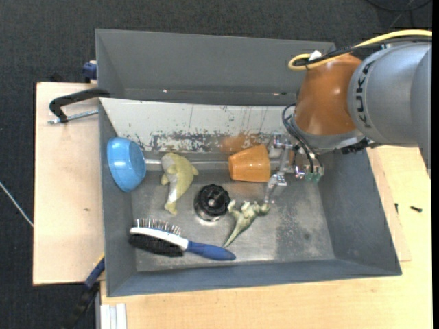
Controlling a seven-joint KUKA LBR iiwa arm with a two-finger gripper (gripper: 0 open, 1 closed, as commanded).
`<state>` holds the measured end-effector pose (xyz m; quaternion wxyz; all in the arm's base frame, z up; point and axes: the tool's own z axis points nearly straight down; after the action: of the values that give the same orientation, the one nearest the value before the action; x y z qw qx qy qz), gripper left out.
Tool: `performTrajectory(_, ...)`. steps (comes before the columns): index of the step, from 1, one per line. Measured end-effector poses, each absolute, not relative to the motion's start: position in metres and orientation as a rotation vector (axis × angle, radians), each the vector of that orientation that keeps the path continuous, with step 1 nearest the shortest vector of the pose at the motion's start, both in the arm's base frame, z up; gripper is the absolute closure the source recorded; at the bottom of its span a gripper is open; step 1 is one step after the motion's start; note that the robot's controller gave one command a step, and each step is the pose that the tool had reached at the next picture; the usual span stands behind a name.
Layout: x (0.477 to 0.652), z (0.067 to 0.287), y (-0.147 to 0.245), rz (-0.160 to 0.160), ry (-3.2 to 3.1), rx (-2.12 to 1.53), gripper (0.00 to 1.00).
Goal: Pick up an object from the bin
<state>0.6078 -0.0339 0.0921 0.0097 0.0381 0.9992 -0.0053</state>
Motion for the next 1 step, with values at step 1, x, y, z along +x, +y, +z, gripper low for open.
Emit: performTrajectory(1, 0.6055, 0.0889, -0.0334, -0.017, 3.128, 0.116, 1.0)
